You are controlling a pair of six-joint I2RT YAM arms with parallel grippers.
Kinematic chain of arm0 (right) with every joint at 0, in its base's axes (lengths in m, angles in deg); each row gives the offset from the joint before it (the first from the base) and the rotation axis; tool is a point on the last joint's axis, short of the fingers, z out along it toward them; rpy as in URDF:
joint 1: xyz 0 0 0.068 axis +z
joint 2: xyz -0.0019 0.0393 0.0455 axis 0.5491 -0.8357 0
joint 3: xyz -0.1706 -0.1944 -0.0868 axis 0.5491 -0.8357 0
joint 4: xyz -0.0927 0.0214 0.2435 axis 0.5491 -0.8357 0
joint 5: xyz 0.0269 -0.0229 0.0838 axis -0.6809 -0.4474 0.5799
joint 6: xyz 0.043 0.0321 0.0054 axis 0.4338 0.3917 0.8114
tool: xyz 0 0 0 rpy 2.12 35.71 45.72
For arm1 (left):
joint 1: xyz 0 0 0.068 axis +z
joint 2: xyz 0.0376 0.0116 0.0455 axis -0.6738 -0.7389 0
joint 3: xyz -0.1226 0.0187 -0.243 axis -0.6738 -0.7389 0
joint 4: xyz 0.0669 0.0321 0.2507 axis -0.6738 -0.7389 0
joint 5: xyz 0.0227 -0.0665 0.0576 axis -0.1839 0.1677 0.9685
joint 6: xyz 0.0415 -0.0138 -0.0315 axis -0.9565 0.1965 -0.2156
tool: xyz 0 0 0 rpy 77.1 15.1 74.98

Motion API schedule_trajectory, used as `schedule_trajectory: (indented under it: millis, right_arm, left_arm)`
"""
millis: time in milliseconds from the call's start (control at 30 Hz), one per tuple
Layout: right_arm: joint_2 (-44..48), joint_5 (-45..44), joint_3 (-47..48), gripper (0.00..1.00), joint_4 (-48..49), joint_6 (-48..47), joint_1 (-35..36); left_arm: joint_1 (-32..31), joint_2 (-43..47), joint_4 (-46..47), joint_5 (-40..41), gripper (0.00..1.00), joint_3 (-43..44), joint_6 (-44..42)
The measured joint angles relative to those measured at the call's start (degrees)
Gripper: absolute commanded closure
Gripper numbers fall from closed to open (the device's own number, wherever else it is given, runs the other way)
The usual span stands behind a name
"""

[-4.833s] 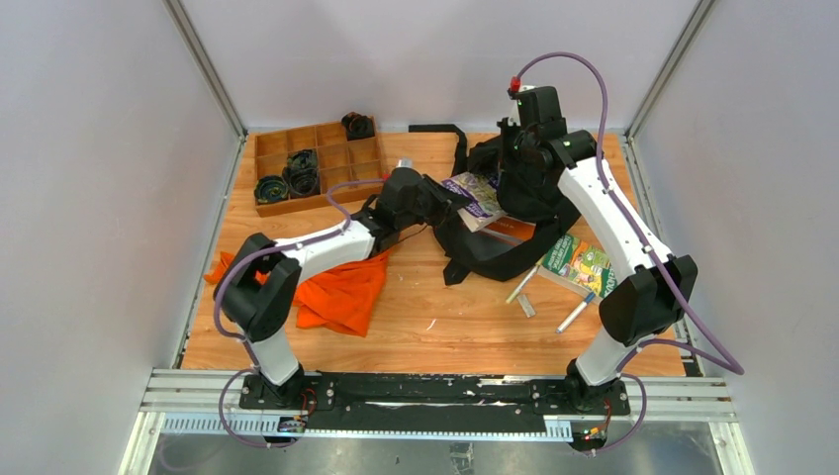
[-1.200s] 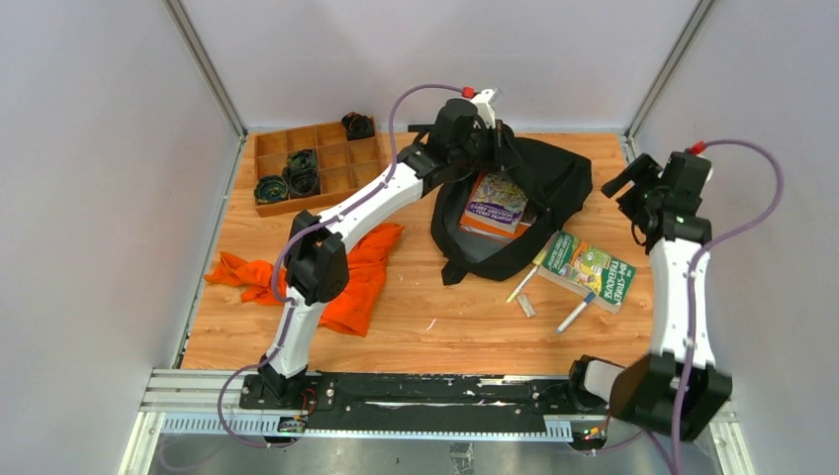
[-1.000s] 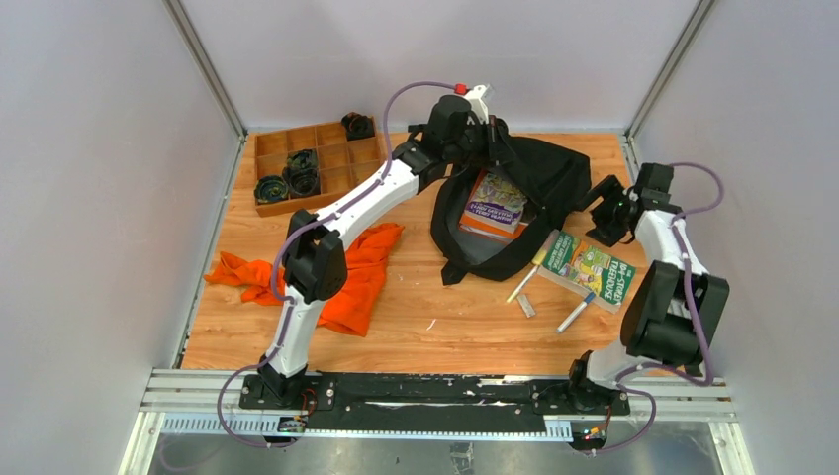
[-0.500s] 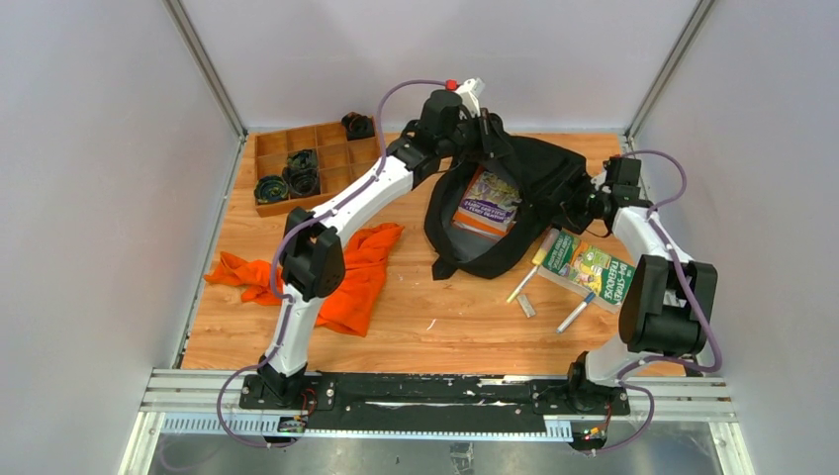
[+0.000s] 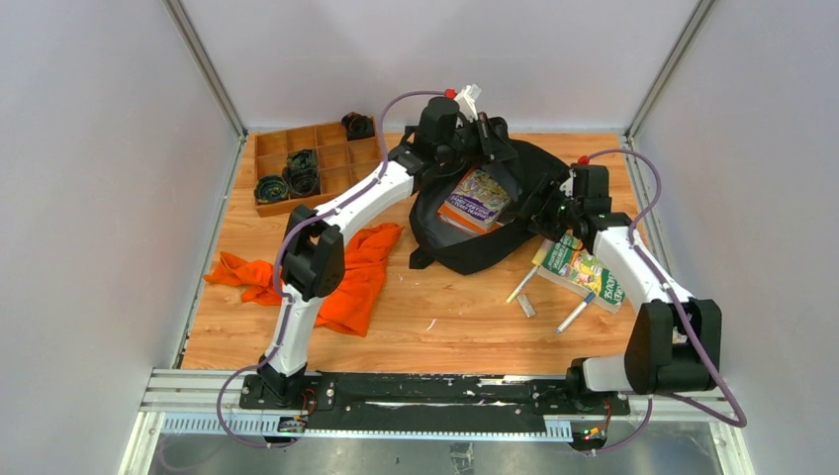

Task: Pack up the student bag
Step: Adjust the student bag at the center of the board.

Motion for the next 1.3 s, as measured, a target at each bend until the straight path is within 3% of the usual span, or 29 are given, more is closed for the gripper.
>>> schedule_trajectory:
  millis: [100,133,200,233,267,433,633,767,1133,1267,1300]
  right_arm:
    - [-2.4,-1.1,0.1,0.29,0.2,0.2,1.3]
    - [-3.5,-1.5,0.2,0.37,0.3,0.2,1.6]
    - [-6.3,-2.1,0.6,0.68,0.3,0.1,2.1]
    - [-7.7,-2.4,1.0,0.88,0.2,0.1,2.3]
    - [-8.6,-2.6,1.2,0.99,0.2,0.0,2.5]
    - [-10.0,-4.5,4.6,1.00,-2.1,-1.2,2.5]
    - [-17.4,-5.4,25.3,1.00,-10.8,-6.8,2.5]
    - [-19.3,-5.4,33.7,1.00,-12.3,-9.5,3.1]
    - [-21.3,-5.3,25.8,1.00,-10.3,-10.4,4.7]
    - [-23.7,-4.9,25.6,1.00,-10.2,-10.6,4.7]
    - [-24.0,-4.8,25.5,0.94,-10.2,-10.7,4.7]
  left_arm:
    - [0.0,0.1,0.6,0.0,1.00,0.0,0.0]
    - [0.0,0.2,0.6,-0.1,1.00,0.0,0.0]
    - [0.1,0.3,0.6,-0.1,1.00,0.0,0.0]
    - [0.1,0.4,0.6,-0.1,1.00,0.0,0.0]
    - [0.2,0.5,0.6,-0.2,1.00,0.0,0.0]
    - [1.2,0.8,0.5,-1.0,1.00,0.3,0.0]
    - [5.9,0.9,0.2,-1.2,1.00,4.8,-0.1]
    - [9.4,1.4,1.0,-1.2,1.00,4.9,0.2]
    - [9.0,1.6,-0.3,-3.9,1.00,3.9,1.1]
    - [8.1,4.5,0.0,-4.8,1.00,-1.5,0.1]
    - [7.8,6.1,0.0,-4.7,1.00,-4.0,-0.7]
